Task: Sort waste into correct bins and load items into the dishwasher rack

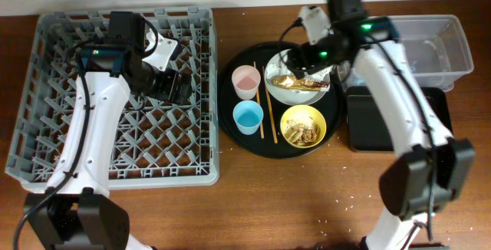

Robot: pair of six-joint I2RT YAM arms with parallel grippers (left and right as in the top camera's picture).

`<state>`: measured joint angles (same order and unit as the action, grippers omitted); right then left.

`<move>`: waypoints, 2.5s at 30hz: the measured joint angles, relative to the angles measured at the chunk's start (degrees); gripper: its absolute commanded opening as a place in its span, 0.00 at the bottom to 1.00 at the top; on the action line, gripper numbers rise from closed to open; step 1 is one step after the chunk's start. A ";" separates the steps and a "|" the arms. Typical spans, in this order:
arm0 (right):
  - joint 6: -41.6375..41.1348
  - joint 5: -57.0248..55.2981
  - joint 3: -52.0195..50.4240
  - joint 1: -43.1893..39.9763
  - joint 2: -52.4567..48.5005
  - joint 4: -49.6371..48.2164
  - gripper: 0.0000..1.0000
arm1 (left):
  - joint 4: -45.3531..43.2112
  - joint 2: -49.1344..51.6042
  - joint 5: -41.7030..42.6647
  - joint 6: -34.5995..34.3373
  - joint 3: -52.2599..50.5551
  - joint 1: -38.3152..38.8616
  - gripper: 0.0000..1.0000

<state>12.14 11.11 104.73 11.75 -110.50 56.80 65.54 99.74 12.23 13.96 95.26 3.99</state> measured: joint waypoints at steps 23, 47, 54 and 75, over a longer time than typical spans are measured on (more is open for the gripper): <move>0.07 -12.41 0.13 4.00 -20.87 -1.51 0.46 | 0.02 -0.09 0.48 0.00 0.00 0.00 1.00; -65.99 -19.41 0.87 4.00 -20.33 -7.21 0.56 | 0.02 -0.09 0.50 0.00 0.00 0.00 1.00; -67.52 -18.99 0.04 4.00 -20.41 -8.52 0.59 | 0.02 -0.09 0.50 0.00 0.00 0.00 1.00; -62.79 -18.73 -1.16 4.00 -21.57 -10.16 0.04 | 0.02 -0.09 0.68 0.00 0.00 0.00 1.00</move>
<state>-50.65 -7.62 103.57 15.75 -132.07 46.63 65.56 99.66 12.91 13.96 95.26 3.99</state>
